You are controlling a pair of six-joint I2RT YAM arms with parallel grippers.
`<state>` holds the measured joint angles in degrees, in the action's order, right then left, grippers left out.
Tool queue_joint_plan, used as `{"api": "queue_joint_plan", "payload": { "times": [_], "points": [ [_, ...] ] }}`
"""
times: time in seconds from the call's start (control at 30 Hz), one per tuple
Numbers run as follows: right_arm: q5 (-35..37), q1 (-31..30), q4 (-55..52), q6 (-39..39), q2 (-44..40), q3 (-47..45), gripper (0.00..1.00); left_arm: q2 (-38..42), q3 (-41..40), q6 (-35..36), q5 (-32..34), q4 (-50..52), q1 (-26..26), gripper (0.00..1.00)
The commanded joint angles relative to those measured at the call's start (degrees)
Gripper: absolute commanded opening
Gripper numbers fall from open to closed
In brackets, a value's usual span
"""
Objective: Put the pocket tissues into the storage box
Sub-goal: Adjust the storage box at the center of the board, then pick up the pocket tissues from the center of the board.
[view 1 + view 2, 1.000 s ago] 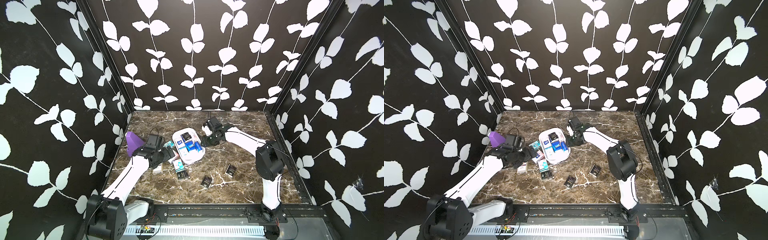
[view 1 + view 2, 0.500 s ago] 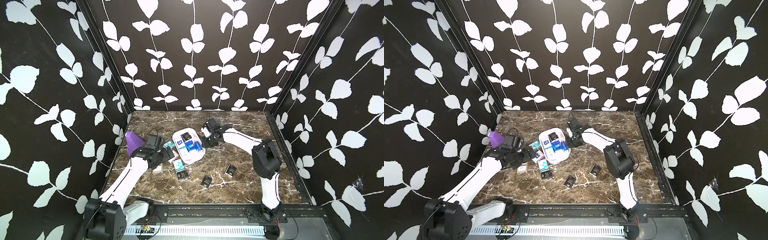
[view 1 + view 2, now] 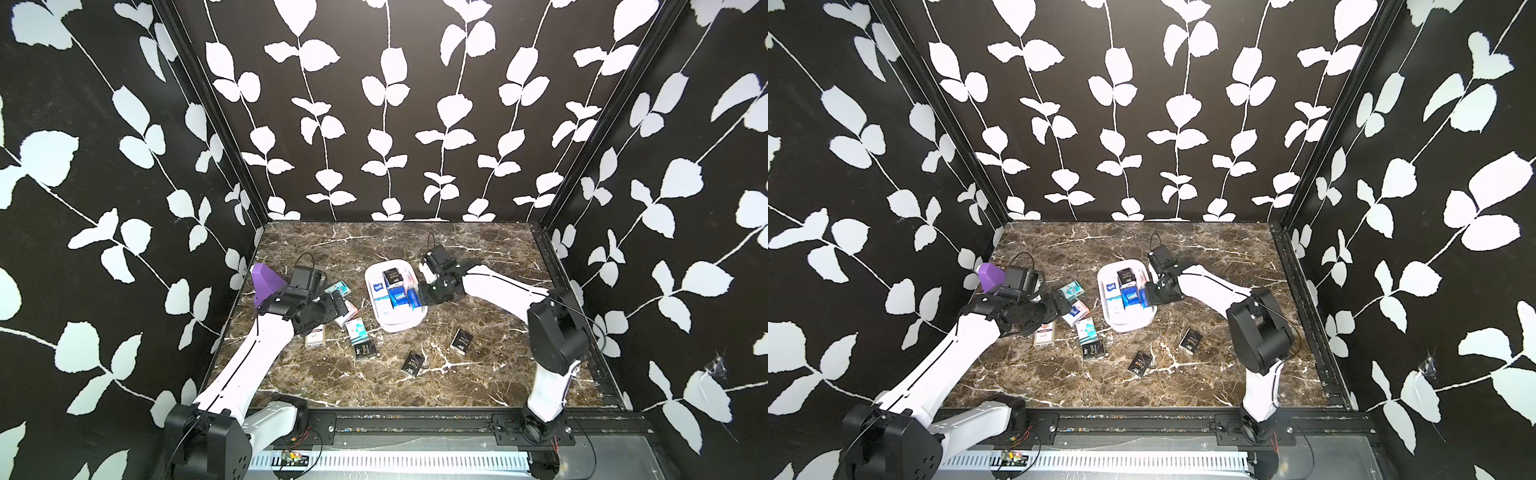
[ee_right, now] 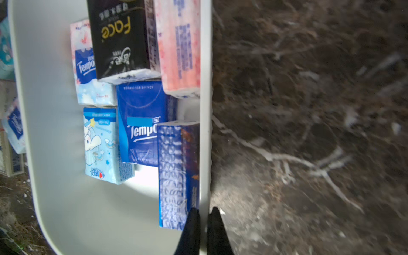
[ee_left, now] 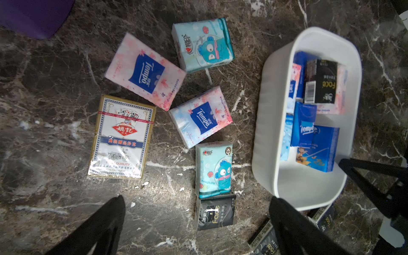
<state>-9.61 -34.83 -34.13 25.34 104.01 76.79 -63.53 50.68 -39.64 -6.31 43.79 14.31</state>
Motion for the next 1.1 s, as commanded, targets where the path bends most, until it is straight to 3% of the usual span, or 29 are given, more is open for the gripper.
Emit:
{"api": "queue_joint_plan", "payload": {
  "times": [0.0,0.23,0.43,0.53,0.87,1.07],
  "points": [
    [3.11,0.89,-5.12,-0.53,-5.61,-5.69,0.05,0.55,-0.63,0.13,-0.88,-0.66,-0.33,0.99],
    [3.26,2.74,-4.44,0.57,-10.96,-14.20,0.11,-1.49,-0.71,-1.14,-3.51,-3.58,-0.15,0.99],
    [4.60,3.18,-5.17,3.21,-13.37,-13.80,0.39,-2.13,-1.09,-1.14,-4.32,-5.41,0.19,0.99],
    [7.26,3.60,-7.26,5.97,-17.76,-14.61,0.46,-2.89,-1.31,-1.22,-4.53,-6.78,0.88,0.99],
    [10.14,6.03,-12.61,19.68,-30.39,-25.20,0.56,-7.24,-1.20,-2.76,-1.70,-12.44,8.62,0.99],
    [6.59,5.92,-4.43,28.04,-33.98,-34.52,0.69,-9.20,-1.34,-4.20,-0.48,-14.96,12.90,0.99]
  ]
}}
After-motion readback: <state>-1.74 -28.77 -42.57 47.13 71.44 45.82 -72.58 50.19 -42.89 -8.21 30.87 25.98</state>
